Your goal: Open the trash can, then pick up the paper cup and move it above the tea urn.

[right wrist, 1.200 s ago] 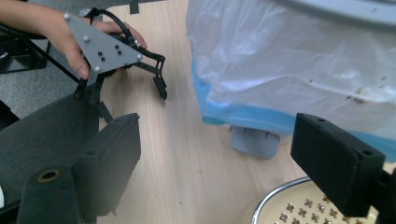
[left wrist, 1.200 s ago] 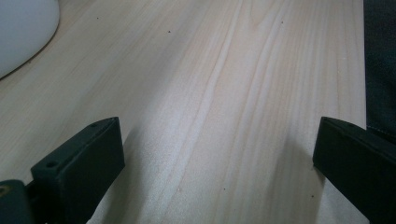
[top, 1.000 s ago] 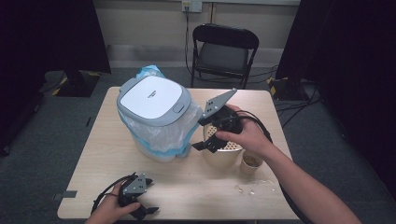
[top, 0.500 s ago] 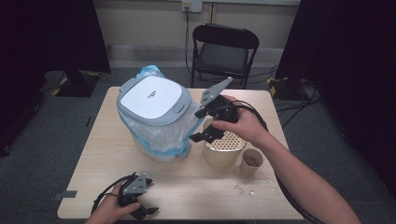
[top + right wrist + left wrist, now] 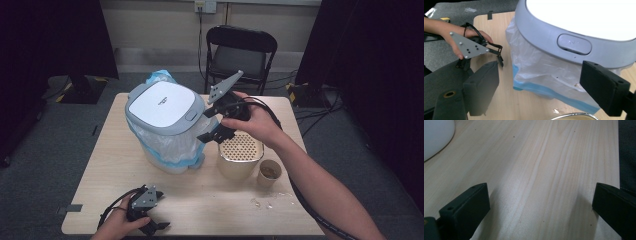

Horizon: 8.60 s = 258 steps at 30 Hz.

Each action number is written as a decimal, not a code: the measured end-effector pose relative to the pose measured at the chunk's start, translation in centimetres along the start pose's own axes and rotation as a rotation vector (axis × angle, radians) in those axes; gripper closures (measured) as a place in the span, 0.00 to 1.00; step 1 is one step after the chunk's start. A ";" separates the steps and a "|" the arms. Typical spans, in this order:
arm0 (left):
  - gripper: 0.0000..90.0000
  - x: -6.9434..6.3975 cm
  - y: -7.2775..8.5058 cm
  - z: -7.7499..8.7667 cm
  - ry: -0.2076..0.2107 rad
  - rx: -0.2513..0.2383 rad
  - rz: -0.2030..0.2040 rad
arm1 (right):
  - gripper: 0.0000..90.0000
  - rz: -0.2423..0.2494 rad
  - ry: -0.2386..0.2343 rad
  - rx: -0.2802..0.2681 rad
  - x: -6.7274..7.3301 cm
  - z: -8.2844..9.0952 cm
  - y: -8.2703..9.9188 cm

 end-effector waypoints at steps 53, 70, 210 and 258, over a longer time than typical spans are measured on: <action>0.00 -0.1 0.0 0.0 -0.004 0.003 0.005 | 0.16 0.021 0.018 -0.064 -0.2 0.3 2.4; 0.00 -0.1 0.0 -0.1 -0.006 -0.011 0.012 | 0.16 -0.048 0.053 -0.065 -0.6 1.6 7.8; 0.00 -0.1 0.0 -0.1 -0.009 -0.010 0.015 | 0.16 -0.370 0.187 -0.070 -0.3 1.9 33.0; 0.00 -0.1 0.0 -0.1 -0.009 -0.010 0.015 | 0.29 -0.315 0.148 -0.208 -1.1 -1.2 30.9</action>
Point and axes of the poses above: each handheld gripper's, and its own axes: z roughly backward along the jaws, y roughly out of its underside, x roughly to its left, the point moved 8 cm from there along -z, roughly forward along the jaws, and after that the axes turned 1 degree about -y, right-handed, at the moved point
